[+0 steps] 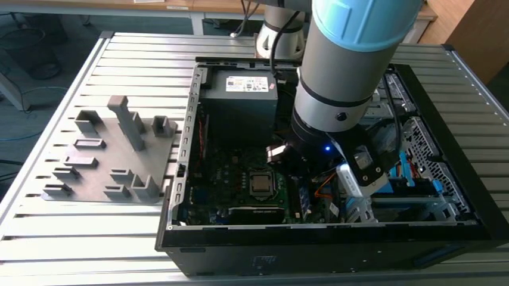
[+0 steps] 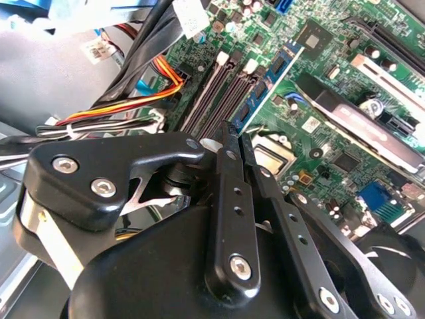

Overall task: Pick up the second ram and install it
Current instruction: 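Insert the second ram into the second slot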

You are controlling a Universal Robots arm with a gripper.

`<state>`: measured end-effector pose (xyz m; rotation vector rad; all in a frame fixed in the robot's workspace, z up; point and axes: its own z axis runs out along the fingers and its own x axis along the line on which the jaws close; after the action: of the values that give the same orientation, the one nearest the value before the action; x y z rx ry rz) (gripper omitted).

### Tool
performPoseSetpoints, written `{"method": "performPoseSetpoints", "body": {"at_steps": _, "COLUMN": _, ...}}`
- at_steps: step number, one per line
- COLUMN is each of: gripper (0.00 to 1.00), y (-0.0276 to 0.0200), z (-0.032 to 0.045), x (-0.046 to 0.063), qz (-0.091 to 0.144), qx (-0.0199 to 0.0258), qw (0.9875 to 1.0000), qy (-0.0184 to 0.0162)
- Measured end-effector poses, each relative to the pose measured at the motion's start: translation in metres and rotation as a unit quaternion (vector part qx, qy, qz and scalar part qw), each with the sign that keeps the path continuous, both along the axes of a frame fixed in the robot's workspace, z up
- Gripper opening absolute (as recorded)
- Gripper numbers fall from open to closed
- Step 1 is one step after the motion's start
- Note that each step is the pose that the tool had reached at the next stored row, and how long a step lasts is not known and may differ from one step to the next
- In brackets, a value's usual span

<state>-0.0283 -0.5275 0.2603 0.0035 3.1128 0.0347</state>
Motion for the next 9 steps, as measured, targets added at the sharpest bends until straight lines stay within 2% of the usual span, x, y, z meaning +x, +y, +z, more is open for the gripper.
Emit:
{"method": "performPoseSetpoints", "body": {"at_steps": 6, "gripper": 0.14, "y": 0.0021, "z": -0.0044, "x": -0.0004, "qz": 0.0, "qx": 0.0, "qw": 1.0, "qy": 0.0}}
{"method": "performPoseSetpoints", "body": {"at_steps": 9, "gripper": 0.14, "y": 0.0048, "z": -0.007, "x": -0.0006, "qz": 0.001, "qx": 0.0004, "qw": 1.0, "qy": 0.0}}
